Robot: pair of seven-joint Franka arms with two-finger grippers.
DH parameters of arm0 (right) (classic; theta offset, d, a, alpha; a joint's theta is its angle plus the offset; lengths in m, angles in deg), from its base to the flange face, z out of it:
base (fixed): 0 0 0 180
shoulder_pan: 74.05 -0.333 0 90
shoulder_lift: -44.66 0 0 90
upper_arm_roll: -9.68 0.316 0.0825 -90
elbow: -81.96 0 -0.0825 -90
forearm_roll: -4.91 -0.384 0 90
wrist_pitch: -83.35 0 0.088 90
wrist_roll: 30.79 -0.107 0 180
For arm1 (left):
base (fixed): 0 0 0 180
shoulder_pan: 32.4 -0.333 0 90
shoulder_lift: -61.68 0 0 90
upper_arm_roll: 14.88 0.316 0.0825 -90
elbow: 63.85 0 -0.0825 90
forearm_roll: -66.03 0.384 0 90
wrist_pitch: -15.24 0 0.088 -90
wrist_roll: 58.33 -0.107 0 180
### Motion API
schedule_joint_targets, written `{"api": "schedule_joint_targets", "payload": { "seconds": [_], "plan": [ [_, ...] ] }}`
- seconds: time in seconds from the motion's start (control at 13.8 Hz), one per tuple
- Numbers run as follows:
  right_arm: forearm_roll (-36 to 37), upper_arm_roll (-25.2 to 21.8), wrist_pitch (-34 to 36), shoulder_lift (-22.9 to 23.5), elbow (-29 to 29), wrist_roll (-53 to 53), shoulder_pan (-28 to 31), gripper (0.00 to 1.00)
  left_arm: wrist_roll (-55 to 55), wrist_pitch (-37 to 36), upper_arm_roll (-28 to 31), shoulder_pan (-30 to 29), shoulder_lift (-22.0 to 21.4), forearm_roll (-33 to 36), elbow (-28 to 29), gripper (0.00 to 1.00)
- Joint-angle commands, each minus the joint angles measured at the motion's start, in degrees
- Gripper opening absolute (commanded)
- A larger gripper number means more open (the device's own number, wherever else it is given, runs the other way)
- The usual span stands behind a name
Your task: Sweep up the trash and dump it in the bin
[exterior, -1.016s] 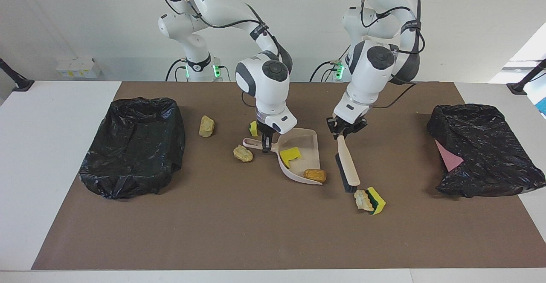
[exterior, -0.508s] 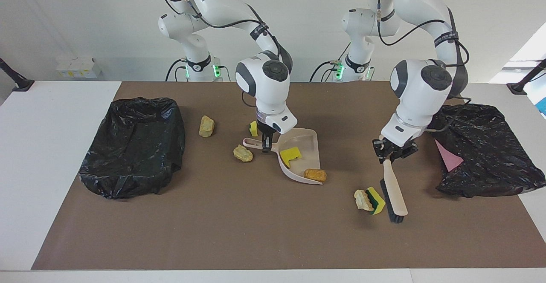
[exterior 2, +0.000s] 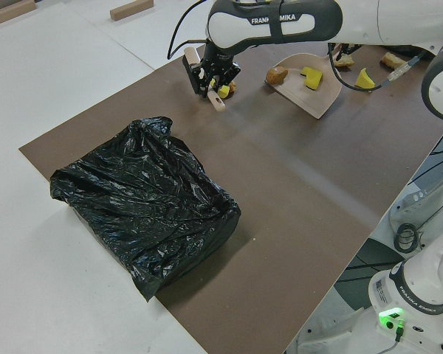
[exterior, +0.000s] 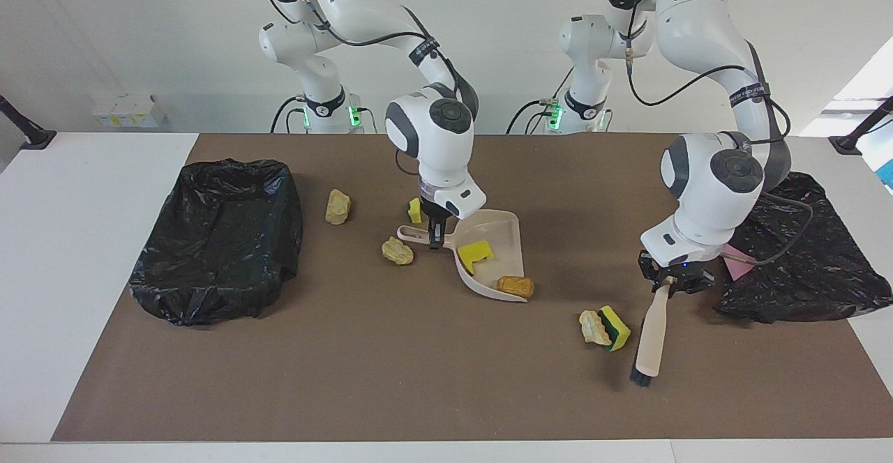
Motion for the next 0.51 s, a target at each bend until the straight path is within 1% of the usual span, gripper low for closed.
{"api": "schedule_joint_targets", "payload": {
  "seconds": [0.0,0.15,0.22,0.44],
  "plan": [
    [0.89,0.31,0.39,-0.61,0.74,-0.81,0.15,0.0,-1.25,-0.74,-0.81,0.44,2.74,2.57,-2.29,0.0],
    [0.89,0.4,0.3,-0.61,0.91,-0.9,0.15,0.0,-1.52,-3.91,-0.99,3.33,1.95,2.22,-1.15,0.0],
    [0.89,0.31,0.3,-0.61,1.0,-0.9,0.15,0.0,-1.52,-5.4,-0.99,4.3,0.9,2.3,0.42,0.0],
    [0.89,0.31,0.3,-0.69,1.0,-0.9,0.15,0.0,-1.52,-5.59,-1.51,6.33,-2.96,1.51,6.74,0.0]
  ]
}}
